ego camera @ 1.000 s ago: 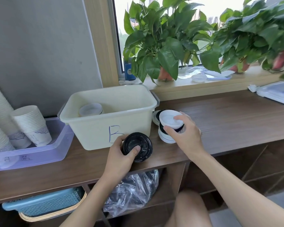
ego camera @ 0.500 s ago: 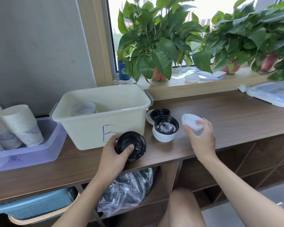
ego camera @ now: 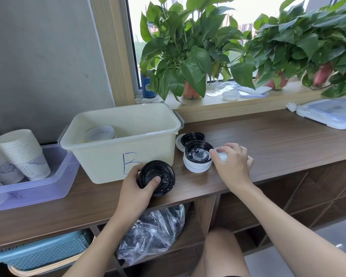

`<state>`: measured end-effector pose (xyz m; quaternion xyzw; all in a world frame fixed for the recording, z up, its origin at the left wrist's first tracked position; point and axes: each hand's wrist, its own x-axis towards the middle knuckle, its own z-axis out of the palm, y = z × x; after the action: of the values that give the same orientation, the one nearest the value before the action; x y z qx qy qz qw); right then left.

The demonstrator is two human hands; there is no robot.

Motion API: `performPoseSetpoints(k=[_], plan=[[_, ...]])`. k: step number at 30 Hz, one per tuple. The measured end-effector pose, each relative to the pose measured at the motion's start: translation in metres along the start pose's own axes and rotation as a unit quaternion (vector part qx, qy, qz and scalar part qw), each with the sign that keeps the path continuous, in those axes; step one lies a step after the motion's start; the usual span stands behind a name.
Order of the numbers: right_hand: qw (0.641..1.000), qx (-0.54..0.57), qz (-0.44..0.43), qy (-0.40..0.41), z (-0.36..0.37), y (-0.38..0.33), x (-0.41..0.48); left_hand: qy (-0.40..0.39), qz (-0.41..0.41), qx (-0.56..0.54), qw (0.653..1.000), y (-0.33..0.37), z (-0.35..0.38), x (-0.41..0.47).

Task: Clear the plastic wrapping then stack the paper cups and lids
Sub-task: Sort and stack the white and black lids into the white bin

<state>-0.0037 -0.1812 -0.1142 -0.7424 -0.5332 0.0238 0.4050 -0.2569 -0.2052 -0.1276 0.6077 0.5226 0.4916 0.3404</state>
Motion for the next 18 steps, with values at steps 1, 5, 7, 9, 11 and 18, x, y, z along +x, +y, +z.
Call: performPoseSetpoints(k=[1,5,7,9,11,18], plan=[[1.000,-0.005,0.005,-0.005,0.001,-0.004,0.001,-0.002,0.000,0.000,1.000,0.000,0.000,0.000],[0.999,0.001,0.049,0.002,0.003,-0.017,0.006,-0.015,-0.003,-0.015,1.000,0.000,-0.005,-0.003],[0.997,0.020,0.068,0.016,0.003,-0.021,0.007,-0.017,-0.001,-0.028,0.999,-0.001,-0.007,-0.003],[0.995,0.047,0.067,0.050,0.002,-0.023,0.008,-0.021,0.002,-0.041,0.999,0.000,-0.008,-0.003],[0.991,0.079,0.054,0.093,-0.001,-0.025,0.006,-0.028,0.008,-0.048,0.998,0.000,-0.009,-0.002],[0.969,0.193,-0.008,0.156,-0.013,-0.036,-0.012,-0.089,-0.039,-0.126,0.987,-0.009,-0.019,0.002]])
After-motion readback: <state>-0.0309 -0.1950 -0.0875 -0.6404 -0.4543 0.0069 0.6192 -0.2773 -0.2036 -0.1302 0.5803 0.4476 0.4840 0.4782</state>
